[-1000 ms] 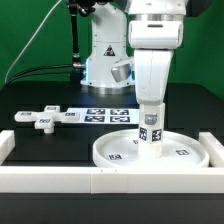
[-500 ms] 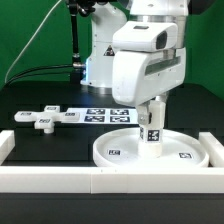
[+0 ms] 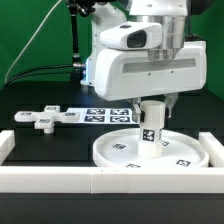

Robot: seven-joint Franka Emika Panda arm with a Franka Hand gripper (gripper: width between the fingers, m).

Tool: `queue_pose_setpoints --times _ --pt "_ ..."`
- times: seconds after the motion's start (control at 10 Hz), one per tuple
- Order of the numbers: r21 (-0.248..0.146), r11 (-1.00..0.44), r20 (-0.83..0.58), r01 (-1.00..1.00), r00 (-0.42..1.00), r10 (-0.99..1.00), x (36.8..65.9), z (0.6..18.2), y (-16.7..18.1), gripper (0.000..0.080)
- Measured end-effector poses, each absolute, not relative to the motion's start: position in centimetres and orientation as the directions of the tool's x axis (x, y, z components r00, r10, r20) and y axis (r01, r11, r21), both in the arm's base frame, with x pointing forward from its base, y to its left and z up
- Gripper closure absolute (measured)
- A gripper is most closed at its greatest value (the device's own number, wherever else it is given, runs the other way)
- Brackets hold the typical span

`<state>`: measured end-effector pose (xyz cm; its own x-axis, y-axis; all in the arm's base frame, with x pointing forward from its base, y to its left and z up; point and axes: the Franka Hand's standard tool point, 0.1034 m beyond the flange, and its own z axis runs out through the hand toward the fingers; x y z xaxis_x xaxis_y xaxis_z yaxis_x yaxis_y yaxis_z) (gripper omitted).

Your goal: Assemble round table

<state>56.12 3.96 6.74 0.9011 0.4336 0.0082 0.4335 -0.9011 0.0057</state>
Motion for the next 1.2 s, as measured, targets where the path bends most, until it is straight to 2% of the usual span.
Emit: queue_pose_setpoints --times 0.1,0.2,0.3,0.5,0.6,1.0,1.1,1.2 --pt "0.006 -0.9 0.008 0.436 0.9 0.436 56.1 6.7 4.0 0.0225" --pt "0.004 -0.892 0.001 0.453 0.892 0.453 56.0 6.9 3.6 0.0225" --pt "0.005 -0.883 -0.007 0.47 0.883 0.47 55.7 7.9 2.6 0.0166" --pt "0.02 -0.854 0.005 0.519 0.854 0.52 54.5 10.5 -1.1 0.0153" --pt "0.023 -0.864 0.005 0.504 0.864 0.504 53.8 11.0 -2.4 0.0151" --pt "0.019 -0.865 0.0 0.501 0.865 0.501 53.8 10.5 -2.1 0.0151" --pt "0.018 -0.867 -0.001 0.498 0.867 0.498 53.6 10.5 -2.6 0.0151" --pt "0.017 -0.888 -0.003 0.46 0.888 0.46 52.7 10.1 -5.2 0.0151"
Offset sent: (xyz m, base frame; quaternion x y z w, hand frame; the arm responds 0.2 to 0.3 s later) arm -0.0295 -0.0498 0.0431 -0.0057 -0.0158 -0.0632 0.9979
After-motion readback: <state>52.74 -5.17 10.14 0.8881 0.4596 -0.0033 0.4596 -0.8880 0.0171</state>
